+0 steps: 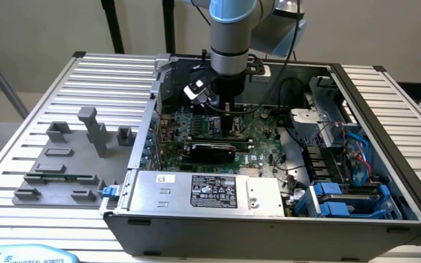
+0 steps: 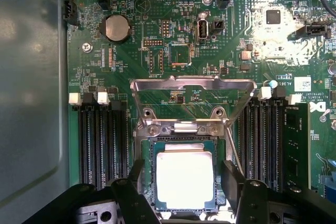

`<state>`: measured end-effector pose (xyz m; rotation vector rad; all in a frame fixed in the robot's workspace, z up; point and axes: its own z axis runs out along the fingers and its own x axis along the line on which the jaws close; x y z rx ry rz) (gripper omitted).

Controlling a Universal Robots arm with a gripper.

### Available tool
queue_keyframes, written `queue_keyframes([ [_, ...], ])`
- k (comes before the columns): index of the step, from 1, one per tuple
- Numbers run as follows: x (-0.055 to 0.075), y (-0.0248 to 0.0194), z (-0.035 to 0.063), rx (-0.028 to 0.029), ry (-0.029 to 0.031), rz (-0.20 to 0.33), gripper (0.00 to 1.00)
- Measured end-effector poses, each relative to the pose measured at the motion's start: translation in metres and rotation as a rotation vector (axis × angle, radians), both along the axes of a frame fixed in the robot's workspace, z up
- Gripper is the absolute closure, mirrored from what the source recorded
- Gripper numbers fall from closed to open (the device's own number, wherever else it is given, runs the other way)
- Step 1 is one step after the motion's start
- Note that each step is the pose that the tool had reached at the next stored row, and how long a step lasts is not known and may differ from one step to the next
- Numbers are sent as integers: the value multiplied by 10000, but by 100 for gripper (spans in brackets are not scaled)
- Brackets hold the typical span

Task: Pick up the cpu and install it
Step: 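Place the cpu into insertion slot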

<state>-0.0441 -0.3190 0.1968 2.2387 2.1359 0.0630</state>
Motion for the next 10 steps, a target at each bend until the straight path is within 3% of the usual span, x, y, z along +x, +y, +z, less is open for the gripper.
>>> queue_keyframes([
  [10,0,5,0,82,0,-1,31],
])
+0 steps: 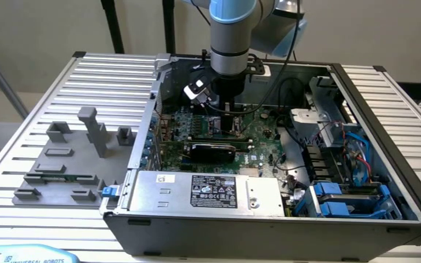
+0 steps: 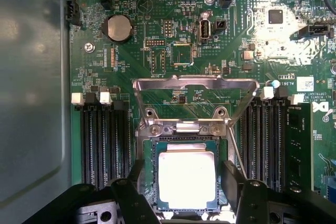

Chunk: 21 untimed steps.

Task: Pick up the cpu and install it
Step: 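Place the cpu into insertion slot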

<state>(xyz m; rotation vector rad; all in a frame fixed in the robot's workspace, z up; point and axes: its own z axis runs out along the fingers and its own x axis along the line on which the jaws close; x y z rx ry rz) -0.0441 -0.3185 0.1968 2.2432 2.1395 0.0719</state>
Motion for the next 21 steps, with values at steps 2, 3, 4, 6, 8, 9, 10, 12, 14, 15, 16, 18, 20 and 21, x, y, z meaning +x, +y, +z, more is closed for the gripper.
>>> queue_keyframes([
  [2,0,2,0,25,0,0,31],
  [3,0,3,0,38,0,-1,31],
  [4,0,3,0,55,0,-1,31],
  [6,0,4,1,94,1,-1,31],
  [8,0,5,1,139,2,-1,31],
  [9,0,5,1,166,2,-1,31],
  [10,0,5,1,188,1,-1,31],
  [12,0,5,1,228,1,-2,31],
  [14,0,5,1,256,1,-1,31],
  [15,0,5,0,261,0,-1,31],
  [16,0,5,0,262,0,-2,31],
  [18,0,5,0,264,-1,-1,31],
  [20,0,5,7,263,0,-1,31],
  [21,0,5,12,263,0,-1,31],
])
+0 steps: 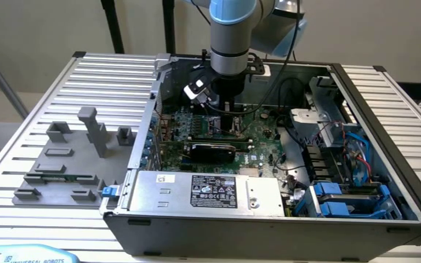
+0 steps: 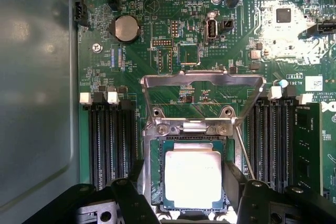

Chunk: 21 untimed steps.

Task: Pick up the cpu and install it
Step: 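Place the cpu into insertion slot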

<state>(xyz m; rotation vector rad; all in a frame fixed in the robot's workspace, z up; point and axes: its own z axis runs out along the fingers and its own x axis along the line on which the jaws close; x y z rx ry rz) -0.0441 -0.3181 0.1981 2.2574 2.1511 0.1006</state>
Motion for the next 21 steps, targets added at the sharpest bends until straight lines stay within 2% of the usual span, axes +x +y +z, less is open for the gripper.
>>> queue_keyframes([
  [21,1,-1,49,-5,-2,4,31],
])
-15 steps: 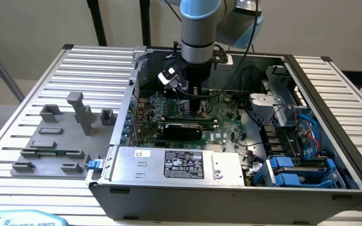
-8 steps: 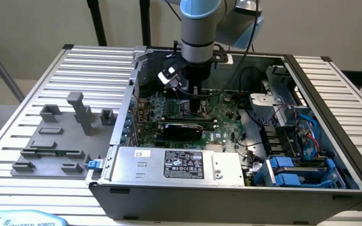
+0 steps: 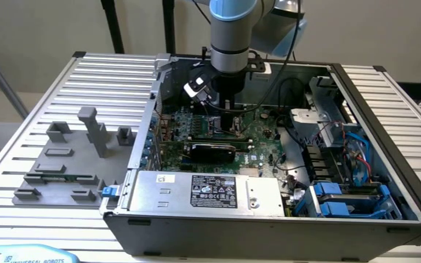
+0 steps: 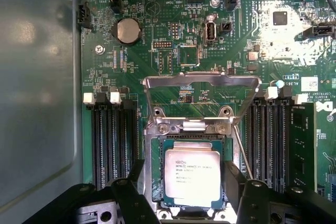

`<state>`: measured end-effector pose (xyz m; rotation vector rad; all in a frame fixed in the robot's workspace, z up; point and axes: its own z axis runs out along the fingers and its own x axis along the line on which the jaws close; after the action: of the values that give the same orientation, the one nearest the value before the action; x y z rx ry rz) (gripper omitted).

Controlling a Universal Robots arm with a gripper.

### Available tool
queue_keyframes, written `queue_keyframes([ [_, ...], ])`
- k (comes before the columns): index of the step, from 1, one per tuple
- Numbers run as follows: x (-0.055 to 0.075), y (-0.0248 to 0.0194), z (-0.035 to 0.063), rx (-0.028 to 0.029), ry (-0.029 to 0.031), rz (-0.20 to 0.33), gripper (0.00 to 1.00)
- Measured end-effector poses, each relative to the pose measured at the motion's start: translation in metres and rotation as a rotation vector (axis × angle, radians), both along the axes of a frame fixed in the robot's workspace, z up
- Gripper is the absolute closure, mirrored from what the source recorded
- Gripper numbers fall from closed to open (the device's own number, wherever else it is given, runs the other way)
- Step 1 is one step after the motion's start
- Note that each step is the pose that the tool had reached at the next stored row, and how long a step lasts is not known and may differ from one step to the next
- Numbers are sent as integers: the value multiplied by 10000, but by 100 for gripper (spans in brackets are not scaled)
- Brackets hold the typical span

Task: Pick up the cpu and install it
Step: 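Place the cpu into insertion slot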

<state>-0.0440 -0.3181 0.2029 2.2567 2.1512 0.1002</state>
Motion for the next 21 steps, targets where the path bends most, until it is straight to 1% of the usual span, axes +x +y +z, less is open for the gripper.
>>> queue_keyframes([
  [4,0,0,3,-53,1,7,31],
  [7,0,0,4,-130,2,15,31],
  [8,0,0,5,-137,2,16,31],
  [14,0,1,4,-134,0,16,31],
  [15,-1,1,4,-124,2,14,31],
  [17,0,0,5,-70,2,16,31],
  [18,-1,0,4,-30,1,16,31],
  [21,-2,0,5,115,0,16,31],
])
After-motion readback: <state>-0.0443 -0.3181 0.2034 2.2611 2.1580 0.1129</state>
